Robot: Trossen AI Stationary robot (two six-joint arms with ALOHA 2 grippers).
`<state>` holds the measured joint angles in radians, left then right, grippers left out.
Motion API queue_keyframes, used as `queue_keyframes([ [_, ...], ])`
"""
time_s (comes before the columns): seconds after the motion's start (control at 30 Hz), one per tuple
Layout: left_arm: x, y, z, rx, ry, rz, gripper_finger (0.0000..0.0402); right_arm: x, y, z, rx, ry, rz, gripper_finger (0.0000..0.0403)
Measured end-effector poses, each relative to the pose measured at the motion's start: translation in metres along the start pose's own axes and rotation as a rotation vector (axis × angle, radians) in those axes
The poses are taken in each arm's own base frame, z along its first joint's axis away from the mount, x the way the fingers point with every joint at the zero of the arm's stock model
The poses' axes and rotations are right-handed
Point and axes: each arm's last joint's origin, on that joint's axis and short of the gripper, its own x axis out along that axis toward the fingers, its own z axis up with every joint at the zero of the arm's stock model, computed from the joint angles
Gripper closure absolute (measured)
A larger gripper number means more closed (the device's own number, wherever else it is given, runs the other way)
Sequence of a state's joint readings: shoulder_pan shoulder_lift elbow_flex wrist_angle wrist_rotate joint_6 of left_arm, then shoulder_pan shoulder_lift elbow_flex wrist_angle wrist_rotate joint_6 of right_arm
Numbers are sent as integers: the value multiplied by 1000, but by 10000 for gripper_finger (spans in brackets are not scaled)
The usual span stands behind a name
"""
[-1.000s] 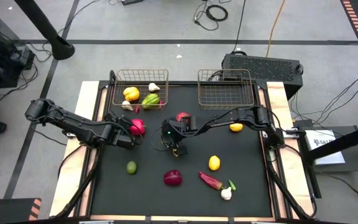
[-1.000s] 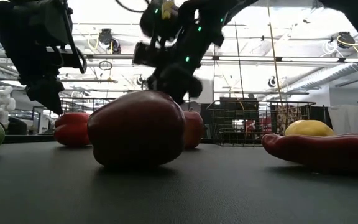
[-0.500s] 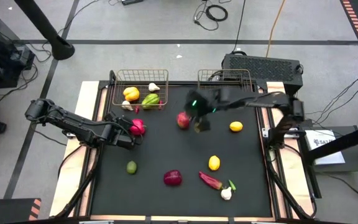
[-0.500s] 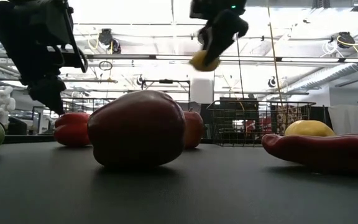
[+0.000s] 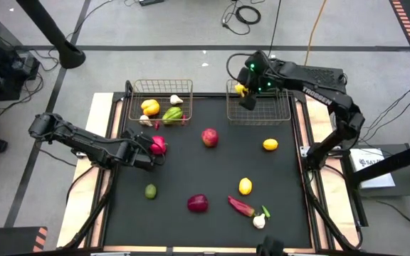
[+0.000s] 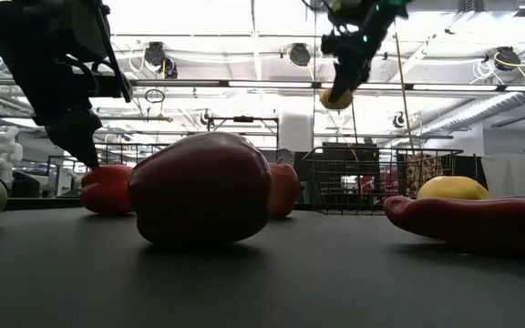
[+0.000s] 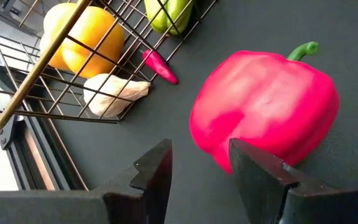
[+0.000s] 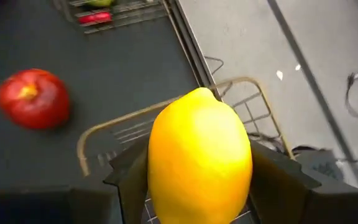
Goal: Sort produce into baskets
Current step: Put the top left yellow lemon into the right wire basket, then put the red bell pepper into the left wire basket
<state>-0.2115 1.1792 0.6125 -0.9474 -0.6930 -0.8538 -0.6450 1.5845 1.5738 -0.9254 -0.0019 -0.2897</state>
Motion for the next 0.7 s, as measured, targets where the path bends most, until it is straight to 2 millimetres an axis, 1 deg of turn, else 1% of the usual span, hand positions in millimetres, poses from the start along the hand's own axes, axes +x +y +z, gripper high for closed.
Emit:
queue_keyframes([
  [0.13,0,0,0,1,1,0,235,31,-9,-20,52,23,-15,179],
  [0.23,0,0,0,1,1,0,235,53,-10,-37,67,27,-24,179],
  [0.33,0,0,0,4,1,0,235,68,-8,-50,72,38,-31,177],
  [0.4,0,0,0,5,1,1,235,72,-8,-53,75,33,-36,170],
  [0.5,0,0,0,9,2,2,235,72,-8,-53,82,36,-36,153],
  [0.6,0,0,0,25,0,-1,235,63,-6,-51,77,11,-41,133],
  [0.7,0,0,0,25,-1,-2,235,48,-2,-48,75,-31,-56,118],
])
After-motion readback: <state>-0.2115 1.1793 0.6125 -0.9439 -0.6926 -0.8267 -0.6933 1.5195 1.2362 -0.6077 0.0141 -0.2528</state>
